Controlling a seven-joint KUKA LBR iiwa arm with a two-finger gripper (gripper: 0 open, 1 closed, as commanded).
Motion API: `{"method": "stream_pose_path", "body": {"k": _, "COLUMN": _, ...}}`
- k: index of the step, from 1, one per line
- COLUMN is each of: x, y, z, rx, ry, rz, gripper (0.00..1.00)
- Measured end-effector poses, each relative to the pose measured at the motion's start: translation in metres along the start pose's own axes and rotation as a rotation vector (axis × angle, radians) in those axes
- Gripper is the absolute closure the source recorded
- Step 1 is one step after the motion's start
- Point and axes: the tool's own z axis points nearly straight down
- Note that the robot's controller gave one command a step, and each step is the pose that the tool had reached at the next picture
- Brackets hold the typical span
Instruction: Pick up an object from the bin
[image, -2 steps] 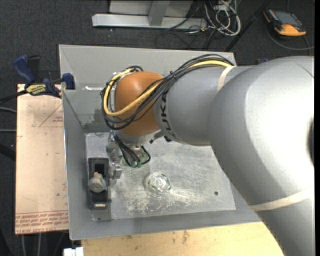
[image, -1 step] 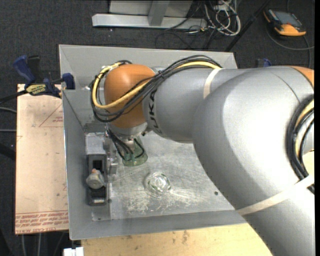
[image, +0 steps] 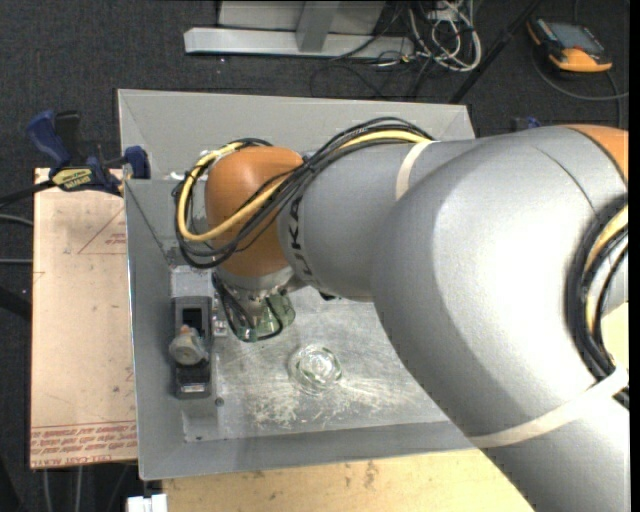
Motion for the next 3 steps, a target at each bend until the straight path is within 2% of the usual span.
{"method": "stream_pose_path", "body": {"k": 1, "x": 0.0, "y": 0.0, "z": 0.0, "rx": 0.0, "ry": 0.0, "rz": 0.0, "gripper": 1.0}}
{"method": "stream_pose_path", "body": {"k": 2, "x": 0.016, "y": -0.006, "z": -0.028, "rx": -0.032, "ry": -0.018, "rz": -0.056, "gripper": 1.0}}
{"method": "stream_pose_path", "body": {"k": 3, "x": -0.013, "y": 0.008, "z": -0.045, "rx": -0.038, "ry": -0.049, "rz": -0.044, "gripper": 0.0}}
